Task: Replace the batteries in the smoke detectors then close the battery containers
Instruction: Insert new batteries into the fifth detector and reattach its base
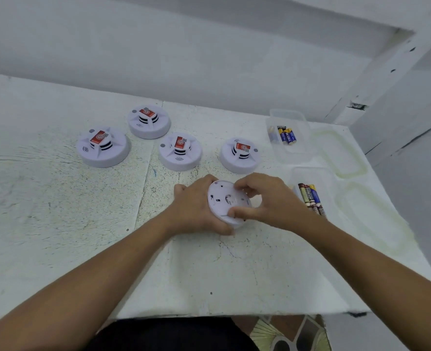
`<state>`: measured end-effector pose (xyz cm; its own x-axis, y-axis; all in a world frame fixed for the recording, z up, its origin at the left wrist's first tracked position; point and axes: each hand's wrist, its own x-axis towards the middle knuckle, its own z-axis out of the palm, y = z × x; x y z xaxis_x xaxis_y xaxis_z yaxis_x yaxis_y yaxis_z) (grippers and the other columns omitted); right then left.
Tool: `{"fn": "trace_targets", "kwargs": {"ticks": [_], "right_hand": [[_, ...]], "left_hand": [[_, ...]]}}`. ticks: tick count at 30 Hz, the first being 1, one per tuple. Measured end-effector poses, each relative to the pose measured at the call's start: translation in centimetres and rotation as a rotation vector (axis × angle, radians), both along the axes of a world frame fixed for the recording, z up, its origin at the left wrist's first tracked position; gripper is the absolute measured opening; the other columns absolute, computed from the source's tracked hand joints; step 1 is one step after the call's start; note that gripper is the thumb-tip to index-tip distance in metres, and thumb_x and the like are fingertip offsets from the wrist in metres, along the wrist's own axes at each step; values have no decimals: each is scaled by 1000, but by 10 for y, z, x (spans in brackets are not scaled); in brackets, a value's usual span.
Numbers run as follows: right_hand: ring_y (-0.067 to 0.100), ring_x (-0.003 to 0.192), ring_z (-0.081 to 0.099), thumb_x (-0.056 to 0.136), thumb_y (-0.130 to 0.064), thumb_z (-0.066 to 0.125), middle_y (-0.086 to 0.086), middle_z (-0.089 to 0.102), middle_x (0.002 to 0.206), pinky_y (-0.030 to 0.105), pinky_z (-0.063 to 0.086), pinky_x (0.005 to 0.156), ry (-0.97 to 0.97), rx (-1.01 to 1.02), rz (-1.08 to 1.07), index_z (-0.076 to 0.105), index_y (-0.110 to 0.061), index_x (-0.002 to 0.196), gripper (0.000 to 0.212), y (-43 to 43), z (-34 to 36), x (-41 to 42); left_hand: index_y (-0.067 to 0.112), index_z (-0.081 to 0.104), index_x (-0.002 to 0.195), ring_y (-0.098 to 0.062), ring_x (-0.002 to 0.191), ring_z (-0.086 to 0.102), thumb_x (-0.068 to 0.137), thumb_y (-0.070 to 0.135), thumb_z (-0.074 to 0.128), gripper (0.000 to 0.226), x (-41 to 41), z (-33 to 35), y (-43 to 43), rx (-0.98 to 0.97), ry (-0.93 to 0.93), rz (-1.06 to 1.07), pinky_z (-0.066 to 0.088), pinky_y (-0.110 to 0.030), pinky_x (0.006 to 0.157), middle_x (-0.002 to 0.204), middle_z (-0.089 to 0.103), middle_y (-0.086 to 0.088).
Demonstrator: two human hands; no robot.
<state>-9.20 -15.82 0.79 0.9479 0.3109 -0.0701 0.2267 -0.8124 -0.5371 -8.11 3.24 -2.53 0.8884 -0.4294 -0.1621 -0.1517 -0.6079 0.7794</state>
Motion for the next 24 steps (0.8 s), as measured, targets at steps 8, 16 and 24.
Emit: {"fn": "trace_targets", "kwargs": {"ticks": [8, 16, 24], "right_hand": [[8, 118, 55, 75, 16, 52, 0, 62, 121, 24, 48, 97, 268, 631, -186, 61, -21, 113, 54, -10, -18, -26], [22, 101, 66, 86, -12, 67, 6, 68, 109, 35, 56, 86, 86, 840, -279, 60, -13, 117, 31, -10, -29, -22], [27, 88, 71, 94, -12, 55, 10, 73, 99, 38, 58, 67, 189, 1194, -489, 65, -10, 112, 21, 3, -31, -10]], "left_hand": [[33, 64, 90, -7, 87, 63, 55, 53, 79, 43, 5, 25, -7, 1, 89, -20, 43, -35, 89, 87, 70, 10], [21, 63, 75, -5, 48, 47, 75, 81, 41, 64, 7, 25, -6, -98, 260, 91, 36, -23, 56, 58, 59, 9], [13, 65, 93, -22, 83, 65, 96, 20, 49, 17, -11, 11, -9, -485, 216, 377, 54, -37, 82, 92, 69, -6]]}}
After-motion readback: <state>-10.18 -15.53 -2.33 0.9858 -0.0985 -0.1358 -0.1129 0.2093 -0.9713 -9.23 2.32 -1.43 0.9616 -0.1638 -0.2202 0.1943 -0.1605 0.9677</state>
